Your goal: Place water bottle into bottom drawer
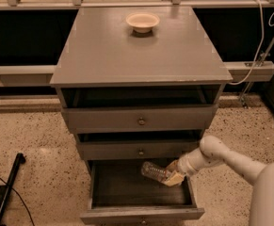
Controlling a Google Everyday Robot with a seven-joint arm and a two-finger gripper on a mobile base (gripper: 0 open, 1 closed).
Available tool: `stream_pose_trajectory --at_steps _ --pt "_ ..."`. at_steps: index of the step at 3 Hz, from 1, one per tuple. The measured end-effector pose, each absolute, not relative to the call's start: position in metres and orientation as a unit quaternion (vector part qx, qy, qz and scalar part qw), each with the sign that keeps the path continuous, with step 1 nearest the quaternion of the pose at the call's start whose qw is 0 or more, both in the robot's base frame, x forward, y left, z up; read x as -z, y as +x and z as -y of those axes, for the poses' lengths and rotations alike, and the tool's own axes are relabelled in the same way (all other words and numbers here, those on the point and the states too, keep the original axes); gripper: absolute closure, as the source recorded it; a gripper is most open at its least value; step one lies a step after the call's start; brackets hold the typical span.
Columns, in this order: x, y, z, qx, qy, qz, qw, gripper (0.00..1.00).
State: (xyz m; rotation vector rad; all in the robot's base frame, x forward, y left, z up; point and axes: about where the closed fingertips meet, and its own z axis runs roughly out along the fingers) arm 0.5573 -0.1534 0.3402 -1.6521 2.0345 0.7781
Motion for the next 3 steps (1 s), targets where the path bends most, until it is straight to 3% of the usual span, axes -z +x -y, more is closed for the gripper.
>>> stream_pose_trajectory --at_steps 2,3 --pt "-0.251 0.540 0.129 -0.262 -0.524 -0.776 0.234 1.00" --pt "-0.230 0.542 0.115 -0.279 -0.482 -0.791 0.254 0.82"
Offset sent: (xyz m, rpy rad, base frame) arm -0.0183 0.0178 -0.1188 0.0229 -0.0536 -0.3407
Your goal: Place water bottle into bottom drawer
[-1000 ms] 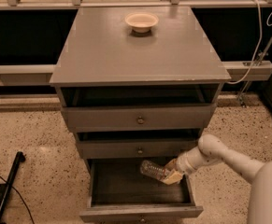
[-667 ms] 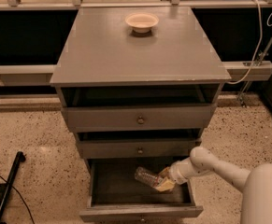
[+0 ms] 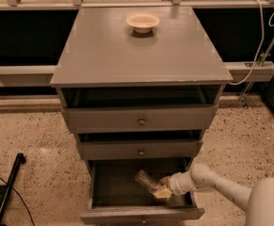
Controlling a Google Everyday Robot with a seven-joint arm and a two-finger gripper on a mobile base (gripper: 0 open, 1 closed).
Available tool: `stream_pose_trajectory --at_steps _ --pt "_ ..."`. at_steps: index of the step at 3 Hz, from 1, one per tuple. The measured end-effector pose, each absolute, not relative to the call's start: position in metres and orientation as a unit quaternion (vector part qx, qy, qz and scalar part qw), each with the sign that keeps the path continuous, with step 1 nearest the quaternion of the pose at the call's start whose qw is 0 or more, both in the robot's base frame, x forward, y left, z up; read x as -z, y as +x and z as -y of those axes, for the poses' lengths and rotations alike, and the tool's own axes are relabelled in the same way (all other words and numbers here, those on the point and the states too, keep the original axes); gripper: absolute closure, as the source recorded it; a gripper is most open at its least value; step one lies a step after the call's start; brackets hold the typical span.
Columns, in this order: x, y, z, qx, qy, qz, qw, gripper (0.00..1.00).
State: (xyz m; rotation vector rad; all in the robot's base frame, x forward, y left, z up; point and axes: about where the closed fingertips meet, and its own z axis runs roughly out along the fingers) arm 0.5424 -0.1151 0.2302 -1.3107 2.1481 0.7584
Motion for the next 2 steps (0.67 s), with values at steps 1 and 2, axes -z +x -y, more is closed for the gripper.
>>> stream_pose_trajectory --at_steps 1,2 --pt "-0.2123 0.5453 0.1015 -0.315 -0.464 -0.785 0.263 0.59" --pt "-0.2119 0.5453 0.1029 -0.319 -0.464 -0.784 0.260 0.28"
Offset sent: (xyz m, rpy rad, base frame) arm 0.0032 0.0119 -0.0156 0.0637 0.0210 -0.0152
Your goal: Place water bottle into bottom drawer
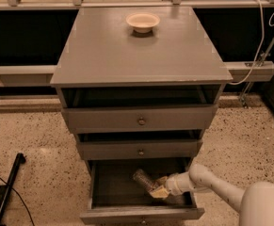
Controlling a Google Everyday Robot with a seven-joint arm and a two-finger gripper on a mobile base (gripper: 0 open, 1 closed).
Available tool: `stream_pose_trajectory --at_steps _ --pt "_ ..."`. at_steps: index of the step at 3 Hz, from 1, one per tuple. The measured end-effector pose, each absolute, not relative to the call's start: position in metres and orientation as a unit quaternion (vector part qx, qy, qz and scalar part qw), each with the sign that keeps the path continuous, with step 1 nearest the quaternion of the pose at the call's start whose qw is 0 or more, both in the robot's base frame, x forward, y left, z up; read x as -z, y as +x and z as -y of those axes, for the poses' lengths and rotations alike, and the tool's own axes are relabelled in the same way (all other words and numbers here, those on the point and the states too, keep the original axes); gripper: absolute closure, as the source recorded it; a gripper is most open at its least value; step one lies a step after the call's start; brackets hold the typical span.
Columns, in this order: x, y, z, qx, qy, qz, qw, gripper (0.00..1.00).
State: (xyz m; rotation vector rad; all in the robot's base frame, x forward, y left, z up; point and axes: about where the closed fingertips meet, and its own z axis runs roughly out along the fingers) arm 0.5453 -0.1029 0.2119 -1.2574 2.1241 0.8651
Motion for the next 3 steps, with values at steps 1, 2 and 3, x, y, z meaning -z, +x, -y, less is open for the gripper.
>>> stream_pose_trajectory --at_steps 1,2,3 --pt "-0.2119 0.5453 0.1029 -0.319 -0.464 -0.784 0.260 0.03" --pt "-0.2119 0.5453 0.1028 -0.319 -0.464 -0.784 0.260 0.00" --pt "-0.2119 0.5453 0.1028 -0.319 -0.464 -0.784 0.260 0.00"
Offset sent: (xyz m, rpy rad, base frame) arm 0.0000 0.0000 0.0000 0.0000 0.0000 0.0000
